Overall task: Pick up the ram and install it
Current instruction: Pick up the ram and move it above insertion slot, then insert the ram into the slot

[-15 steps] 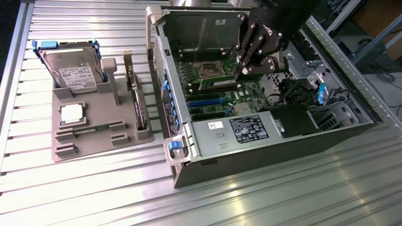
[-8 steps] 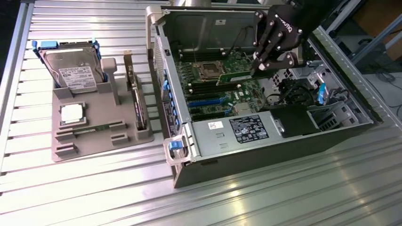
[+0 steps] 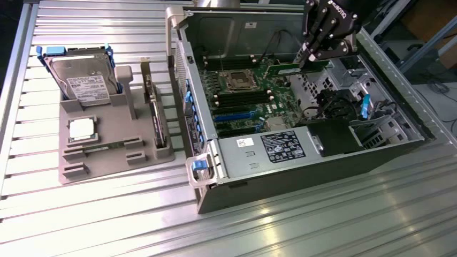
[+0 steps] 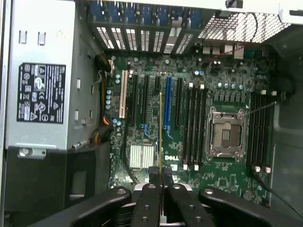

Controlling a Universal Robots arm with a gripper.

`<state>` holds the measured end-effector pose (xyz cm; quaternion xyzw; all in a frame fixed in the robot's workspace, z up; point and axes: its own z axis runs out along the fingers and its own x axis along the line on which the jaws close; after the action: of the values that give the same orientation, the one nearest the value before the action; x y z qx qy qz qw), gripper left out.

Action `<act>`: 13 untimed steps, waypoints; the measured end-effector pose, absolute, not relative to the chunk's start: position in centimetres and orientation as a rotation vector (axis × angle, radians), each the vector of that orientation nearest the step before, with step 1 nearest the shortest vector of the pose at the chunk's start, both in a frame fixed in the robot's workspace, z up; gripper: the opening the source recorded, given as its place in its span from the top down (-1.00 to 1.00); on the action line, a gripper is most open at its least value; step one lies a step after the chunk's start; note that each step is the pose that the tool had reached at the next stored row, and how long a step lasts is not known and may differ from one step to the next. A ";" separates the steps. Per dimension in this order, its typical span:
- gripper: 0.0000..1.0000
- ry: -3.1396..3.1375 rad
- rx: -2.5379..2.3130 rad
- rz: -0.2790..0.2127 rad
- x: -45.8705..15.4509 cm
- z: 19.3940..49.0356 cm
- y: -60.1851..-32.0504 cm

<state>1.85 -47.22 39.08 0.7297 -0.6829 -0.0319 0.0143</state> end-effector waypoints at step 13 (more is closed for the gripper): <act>0.76 -2.127 2.269 -0.100 4.9 38.7 -47.0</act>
<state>4.92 -46.97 38.67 0.7291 -0.6835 -0.0322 0.0147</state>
